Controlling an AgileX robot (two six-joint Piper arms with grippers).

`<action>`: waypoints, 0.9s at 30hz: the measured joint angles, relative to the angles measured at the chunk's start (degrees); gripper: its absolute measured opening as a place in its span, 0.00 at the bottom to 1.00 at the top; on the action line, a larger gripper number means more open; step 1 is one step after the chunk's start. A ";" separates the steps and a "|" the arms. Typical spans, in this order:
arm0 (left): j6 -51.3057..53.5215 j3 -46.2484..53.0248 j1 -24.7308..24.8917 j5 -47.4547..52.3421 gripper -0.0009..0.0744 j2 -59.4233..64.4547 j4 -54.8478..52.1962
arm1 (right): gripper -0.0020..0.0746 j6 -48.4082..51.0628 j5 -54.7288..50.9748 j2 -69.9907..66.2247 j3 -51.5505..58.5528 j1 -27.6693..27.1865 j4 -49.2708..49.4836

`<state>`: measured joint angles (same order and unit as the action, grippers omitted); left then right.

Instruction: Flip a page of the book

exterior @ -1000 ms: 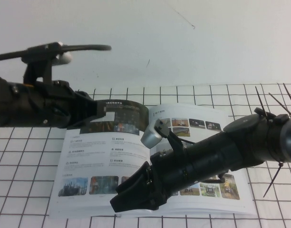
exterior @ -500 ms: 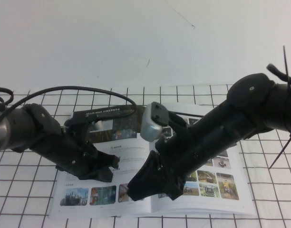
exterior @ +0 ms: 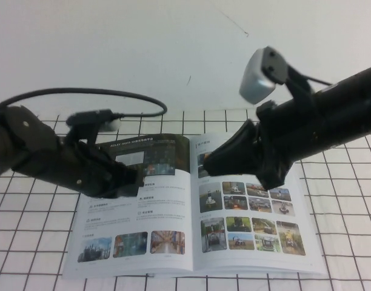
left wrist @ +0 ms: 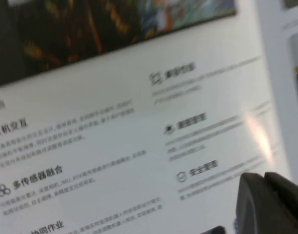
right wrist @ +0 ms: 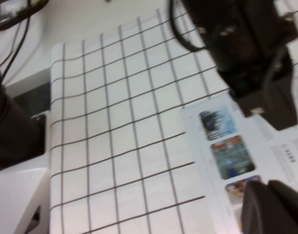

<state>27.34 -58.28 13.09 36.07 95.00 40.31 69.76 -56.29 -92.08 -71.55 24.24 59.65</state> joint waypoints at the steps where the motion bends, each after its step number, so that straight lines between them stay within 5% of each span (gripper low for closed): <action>1: 0.00 0.00 0.00 0.00 0.01 -2.96 -0.10 | 0.02 -0.74 0.92 1.55 0.00 -0.70 -0.56; 15: -7.02 0.10 0.00 9.64 0.01 -45.10 -9.80 | 0.02 -19.02 5.70 24.29 0.00 -12.34 -23.38; 27: -22.51 6.51 0.00 16.63 0.01 -72.31 -21.80 | 0.02 -33.86 3.88 43.08 2.45 -12.95 -38.11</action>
<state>4.83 -51.77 13.09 52.71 22.70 18.51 35.90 -52.40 -49.00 -69.11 11.29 21.54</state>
